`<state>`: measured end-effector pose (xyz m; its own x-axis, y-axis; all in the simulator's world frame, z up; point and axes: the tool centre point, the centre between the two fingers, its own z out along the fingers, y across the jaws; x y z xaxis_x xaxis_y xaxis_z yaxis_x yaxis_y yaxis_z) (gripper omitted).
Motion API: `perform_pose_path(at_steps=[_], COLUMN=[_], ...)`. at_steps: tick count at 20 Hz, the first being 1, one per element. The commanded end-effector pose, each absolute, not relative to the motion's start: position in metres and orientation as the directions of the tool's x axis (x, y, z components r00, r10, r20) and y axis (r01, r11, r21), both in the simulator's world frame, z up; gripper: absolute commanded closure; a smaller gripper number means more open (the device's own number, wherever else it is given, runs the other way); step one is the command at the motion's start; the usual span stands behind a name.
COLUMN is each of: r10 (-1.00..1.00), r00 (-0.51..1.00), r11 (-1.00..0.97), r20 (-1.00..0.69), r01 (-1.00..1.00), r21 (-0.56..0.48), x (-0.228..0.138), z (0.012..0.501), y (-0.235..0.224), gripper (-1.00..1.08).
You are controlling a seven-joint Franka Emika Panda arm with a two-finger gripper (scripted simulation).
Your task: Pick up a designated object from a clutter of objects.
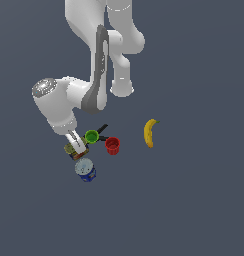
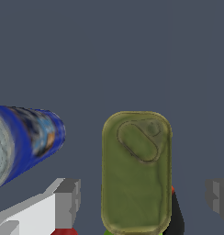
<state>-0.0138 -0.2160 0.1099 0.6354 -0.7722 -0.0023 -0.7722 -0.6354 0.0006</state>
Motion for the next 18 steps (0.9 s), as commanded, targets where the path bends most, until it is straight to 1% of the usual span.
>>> perform_pose_path(at_steps=[1, 12, 17, 18], r10=[-0.772, -0.775, -0.776, -0.776], r00=[0.636, 0.631, 0.631, 0.631], r11=[-0.636, -0.631, -0.631, -0.631], r20=[-0.002, 0.000, 0.000, 0.000], r01=[-0.772, -0.775, -0.776, -0.776], r21=[0.000, 0.000, 0.000, 0.000], x=[-0.014, -0.015, -0.014, -0.014], z=[0.109, 0.066, 0.059, 0.059], y=[-0.216, -0.217, -0.217, -0.217], gripper=[-0.92, -0.92, -0.92, 1.08])
